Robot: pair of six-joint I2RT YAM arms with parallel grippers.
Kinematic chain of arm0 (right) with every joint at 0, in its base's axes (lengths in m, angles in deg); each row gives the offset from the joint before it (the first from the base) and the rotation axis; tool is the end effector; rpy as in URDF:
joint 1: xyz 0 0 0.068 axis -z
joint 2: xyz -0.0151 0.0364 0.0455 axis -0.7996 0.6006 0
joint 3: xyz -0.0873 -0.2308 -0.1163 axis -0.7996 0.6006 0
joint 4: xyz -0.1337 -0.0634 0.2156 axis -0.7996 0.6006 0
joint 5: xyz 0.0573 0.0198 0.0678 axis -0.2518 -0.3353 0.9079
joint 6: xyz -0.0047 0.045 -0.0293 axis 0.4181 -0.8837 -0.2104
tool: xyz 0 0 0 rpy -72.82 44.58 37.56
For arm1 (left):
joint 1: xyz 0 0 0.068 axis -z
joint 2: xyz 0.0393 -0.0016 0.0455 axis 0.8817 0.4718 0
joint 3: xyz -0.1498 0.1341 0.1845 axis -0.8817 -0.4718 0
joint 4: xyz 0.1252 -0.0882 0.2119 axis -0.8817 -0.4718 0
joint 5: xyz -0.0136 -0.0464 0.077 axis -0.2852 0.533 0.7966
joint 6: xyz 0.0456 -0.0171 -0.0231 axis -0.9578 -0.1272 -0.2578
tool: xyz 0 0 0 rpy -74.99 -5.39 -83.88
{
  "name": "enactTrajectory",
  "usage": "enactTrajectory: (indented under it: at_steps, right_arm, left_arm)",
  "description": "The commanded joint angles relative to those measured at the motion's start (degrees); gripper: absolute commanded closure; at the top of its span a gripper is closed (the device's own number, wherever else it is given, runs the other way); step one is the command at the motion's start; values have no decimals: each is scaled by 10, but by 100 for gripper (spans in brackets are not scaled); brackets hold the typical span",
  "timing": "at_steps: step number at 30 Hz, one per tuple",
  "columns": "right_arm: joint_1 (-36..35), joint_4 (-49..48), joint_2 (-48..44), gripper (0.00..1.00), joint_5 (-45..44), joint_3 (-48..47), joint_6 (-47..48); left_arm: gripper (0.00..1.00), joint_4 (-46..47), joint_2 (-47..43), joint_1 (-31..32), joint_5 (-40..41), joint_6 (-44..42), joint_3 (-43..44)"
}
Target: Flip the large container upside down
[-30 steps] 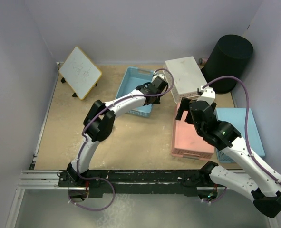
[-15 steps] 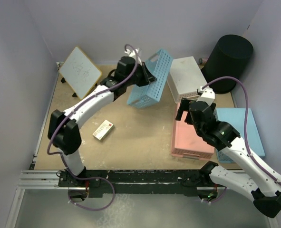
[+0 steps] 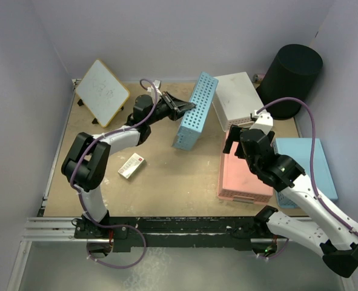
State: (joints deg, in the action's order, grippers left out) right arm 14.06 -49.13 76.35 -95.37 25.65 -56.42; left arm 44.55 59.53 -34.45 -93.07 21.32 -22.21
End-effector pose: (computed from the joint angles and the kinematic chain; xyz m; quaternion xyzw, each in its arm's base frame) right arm 0.1529 0.0974 0.3511 0.1214 0.8228 0.0819 0.5492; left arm 0.3632 -0.2073 0.2649 -0.1634 0.6879 -0.6605 0.2526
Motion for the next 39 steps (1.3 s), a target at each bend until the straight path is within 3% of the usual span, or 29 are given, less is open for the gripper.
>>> enactTrajectory:
  at_steps: [1, 7, 14, 18, 21, 23, 26, 28, 31, 39]
  right_arm:
    - [1, -12, -10, 0, -24, 4, 0]
    - [0, -18, -5, 0, -19, 7, 1]
    - [0, -23, 2, 0, -16, 7, 5]
    - [0, -27, 6, 0, -15, 7, 5]
    - [0, -29, 10, 0, -16, 8, 5]
    - [0, -30, 14, 0, -16, 9, 5]
    - [0, -33, 19, 0, -14, 11, 4]
    - [0, -39, 22, 0, -10, 14, 4]
    - [0, -55, 32, 0, 12, 20, 10]
    - [0, -137, 129, 0, 126, 15, 34]
  left_arm:
    - [100, 234, 4, -7, -19, 126, -27]
    - [100, 353, 42, -29, -14, 200, -100]
    - [100, 351, 63, -78, -40, 174, -184]
    - [85, 300, 45, -112, -52, 115, -215]
    - [76, 156, 7, -133, -51, 11, -212]
    - [69, -17, -30, -143, -28, -107, -192]
    - [58, -280, -82, -148, 67, -279, -127]
    - [52, -397, -107, -147, 122, -355, -81]
    - [44, -493, -143, -147, 205, -423, -36]
    - [42, -589, -271, -134, 302, -494, -30]
